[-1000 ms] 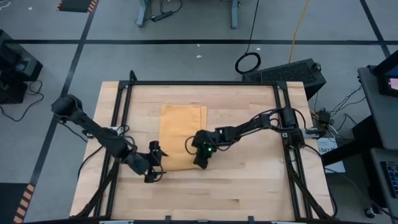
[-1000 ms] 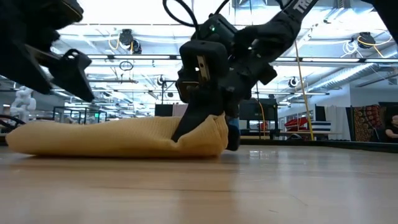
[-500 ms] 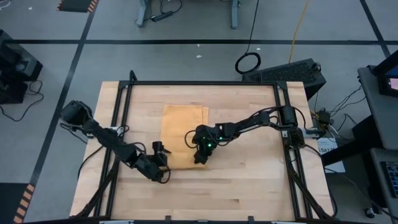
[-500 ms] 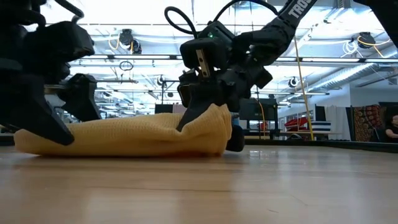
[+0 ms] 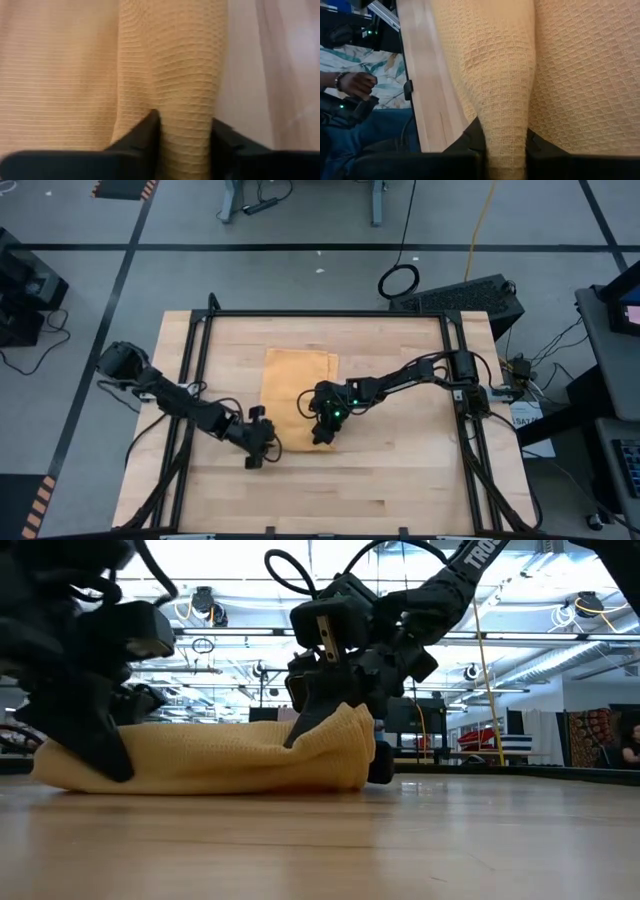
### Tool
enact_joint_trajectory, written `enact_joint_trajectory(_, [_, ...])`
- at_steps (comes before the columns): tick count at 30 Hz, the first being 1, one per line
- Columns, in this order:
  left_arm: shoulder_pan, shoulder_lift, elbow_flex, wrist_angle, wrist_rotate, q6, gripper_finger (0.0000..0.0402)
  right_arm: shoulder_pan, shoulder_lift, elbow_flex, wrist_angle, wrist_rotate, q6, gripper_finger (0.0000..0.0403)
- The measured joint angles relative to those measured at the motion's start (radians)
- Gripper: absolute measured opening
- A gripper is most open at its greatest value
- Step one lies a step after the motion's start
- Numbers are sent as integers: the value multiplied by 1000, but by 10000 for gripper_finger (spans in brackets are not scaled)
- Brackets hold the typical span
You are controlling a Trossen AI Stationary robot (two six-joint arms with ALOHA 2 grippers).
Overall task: Roll towel
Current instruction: Roll the yellow towel
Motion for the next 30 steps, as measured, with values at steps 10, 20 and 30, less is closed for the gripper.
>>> enact_joint_trajectory(10, [109,-69,0,24,314,5,39,0,-125,0,-122,15,-143,186])
enact_joint_trajectory(20, [255,-177,0,26,605,-22,30,71,-401,0,-365,348,-493,284])
enact_joint_trajectory(30, [303,-138,-57,1,690,-104,30,241,-300,0,-247,617,-514,288])
